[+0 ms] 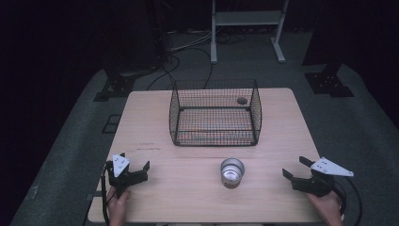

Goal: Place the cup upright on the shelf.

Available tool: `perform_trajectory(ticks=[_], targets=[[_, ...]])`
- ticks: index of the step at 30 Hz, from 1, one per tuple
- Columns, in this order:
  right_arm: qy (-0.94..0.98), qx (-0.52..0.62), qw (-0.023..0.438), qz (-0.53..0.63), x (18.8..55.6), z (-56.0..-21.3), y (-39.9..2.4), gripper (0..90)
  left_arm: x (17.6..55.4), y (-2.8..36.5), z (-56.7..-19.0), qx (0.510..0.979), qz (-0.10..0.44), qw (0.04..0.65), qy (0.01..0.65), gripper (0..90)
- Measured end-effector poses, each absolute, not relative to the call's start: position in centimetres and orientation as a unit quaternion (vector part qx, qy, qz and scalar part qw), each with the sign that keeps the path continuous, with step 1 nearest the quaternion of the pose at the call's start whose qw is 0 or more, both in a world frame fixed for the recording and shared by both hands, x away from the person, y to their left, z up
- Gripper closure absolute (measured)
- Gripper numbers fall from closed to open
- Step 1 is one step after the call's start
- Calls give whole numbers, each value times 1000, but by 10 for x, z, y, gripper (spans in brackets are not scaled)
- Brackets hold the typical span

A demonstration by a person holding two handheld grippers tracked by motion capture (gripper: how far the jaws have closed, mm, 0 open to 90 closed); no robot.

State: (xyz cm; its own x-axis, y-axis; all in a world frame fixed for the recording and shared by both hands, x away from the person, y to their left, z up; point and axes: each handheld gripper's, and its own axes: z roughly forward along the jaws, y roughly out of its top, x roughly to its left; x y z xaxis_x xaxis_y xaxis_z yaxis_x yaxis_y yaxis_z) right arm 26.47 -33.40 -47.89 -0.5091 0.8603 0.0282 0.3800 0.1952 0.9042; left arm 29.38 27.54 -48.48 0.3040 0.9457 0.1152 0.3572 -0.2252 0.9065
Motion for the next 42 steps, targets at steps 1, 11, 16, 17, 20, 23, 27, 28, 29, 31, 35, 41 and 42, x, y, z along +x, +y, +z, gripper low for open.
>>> perform_trajectory(ticks=[1,11,16,17,20,23,27,28,29,31,35,41,42], targets=[[731,424,254,471,265,-479,-334,136,294,275,-485,695,359,410,469,0],[739,411,260,467,264,-475,-323,136,293,276,-484,694,358,414,468,0],[744,407,263,461,264,-474,-319,134,293,276,-484,694,358,417,466,0],[745,404,264,461,264,-474,-318,134,293,276,-484,693,358,417,466,0],[747,400,262,462,264,-474,-316,134,293,276,-484,693,357,417,467,0],[748,399,264,460,263,-473,-314,134,293,276,-484,694,357,416,466,0],[749,395,264,461,261,-471,-312,134,293,276,-484,694,357,416,466,0],[749,394,265,461,261,-470,-311,134,293,276,-484,694,357,416,466,0],[750,393,264,462,261,-470,-311,134,293,276,-484,694,357,416,466,0],[752,391,263,461,260,-469,-308,133,293,276,-484,694,357,417,466,0],[754,386,262,462,261,-469,-305,126,293,276,-484,694,358,417,466,0],[759,380,258,462,260,-468,-301,127,293,276,-484,694,357,417,466,0],[760,378,258,462,260,-468,-300,127,293,276,-484,694,357,417,466,0]])
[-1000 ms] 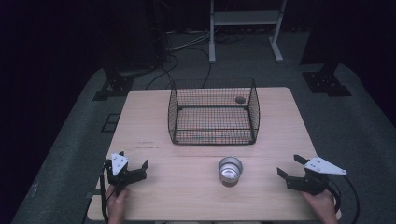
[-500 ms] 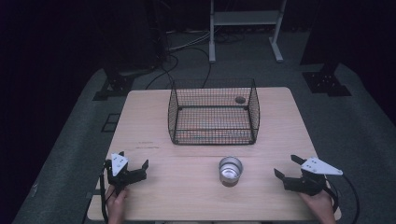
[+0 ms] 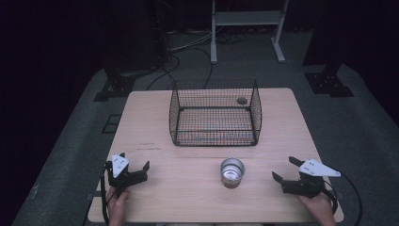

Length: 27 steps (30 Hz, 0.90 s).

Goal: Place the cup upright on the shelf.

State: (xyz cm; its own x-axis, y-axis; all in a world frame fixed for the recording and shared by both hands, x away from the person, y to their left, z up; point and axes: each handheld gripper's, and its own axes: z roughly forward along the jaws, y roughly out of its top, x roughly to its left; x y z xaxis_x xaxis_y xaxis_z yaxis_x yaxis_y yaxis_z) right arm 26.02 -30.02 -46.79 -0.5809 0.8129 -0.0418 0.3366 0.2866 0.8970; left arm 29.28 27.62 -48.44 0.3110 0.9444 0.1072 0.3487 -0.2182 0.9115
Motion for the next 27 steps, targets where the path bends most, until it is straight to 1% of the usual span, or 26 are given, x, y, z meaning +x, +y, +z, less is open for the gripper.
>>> perform_trajectory(ticks=[8,18,27], targets=[[768,363,253,463,260,-465,-292,126,293,276,-484,694,357,417,467,0],[781,349,242,458,262,-463,-281,96,293,276,-484,694,357,416,466,0],[790,336,232,458,263,-462,-271,95,293,276,-484,694,357,416,466,0]])
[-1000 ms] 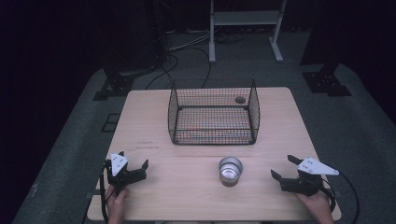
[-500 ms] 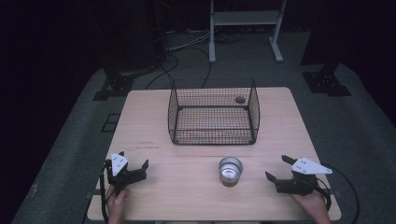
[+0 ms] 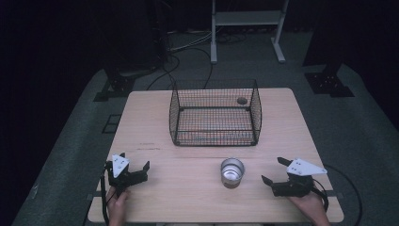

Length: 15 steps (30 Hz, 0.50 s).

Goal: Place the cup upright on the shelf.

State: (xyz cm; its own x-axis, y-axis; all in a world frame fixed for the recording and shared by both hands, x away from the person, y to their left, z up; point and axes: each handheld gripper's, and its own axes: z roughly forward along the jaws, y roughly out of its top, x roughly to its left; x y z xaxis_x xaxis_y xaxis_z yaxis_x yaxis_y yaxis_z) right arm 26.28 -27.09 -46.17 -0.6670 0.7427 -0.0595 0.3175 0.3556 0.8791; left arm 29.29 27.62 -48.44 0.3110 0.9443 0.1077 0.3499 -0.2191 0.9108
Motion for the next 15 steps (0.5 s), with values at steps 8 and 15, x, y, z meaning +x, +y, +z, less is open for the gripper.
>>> perform_trajectory(ticks=[8,15], targets=[[798,326,227,454,263,-462,-263,95,293,276,-484,694,357,417,467,0],[800,323,215,458,265,-462,-256,86,293,276,-484,694,357,416,466,0]])
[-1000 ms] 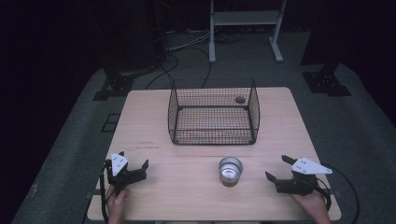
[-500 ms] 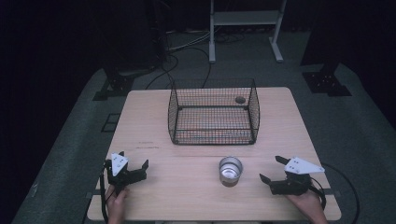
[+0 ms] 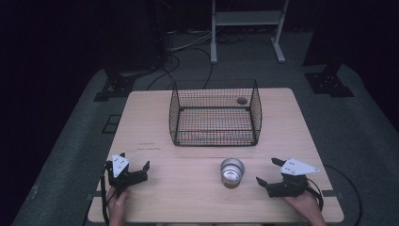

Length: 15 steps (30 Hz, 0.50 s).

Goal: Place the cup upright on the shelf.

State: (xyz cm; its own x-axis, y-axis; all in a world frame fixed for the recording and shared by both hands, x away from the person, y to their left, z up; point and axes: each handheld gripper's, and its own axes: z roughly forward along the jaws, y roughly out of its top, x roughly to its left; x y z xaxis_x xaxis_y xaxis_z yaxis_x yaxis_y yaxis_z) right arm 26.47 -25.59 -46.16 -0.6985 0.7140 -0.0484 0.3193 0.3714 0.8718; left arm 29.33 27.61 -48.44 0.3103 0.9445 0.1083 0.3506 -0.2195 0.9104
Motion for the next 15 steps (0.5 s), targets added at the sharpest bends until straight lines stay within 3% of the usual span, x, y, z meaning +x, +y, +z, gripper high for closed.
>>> perform_trajectory(ticks=[15], targets=[[809,305,197,462,265,-462,-230,51,293,276,-484,694,357,416,467,0]])
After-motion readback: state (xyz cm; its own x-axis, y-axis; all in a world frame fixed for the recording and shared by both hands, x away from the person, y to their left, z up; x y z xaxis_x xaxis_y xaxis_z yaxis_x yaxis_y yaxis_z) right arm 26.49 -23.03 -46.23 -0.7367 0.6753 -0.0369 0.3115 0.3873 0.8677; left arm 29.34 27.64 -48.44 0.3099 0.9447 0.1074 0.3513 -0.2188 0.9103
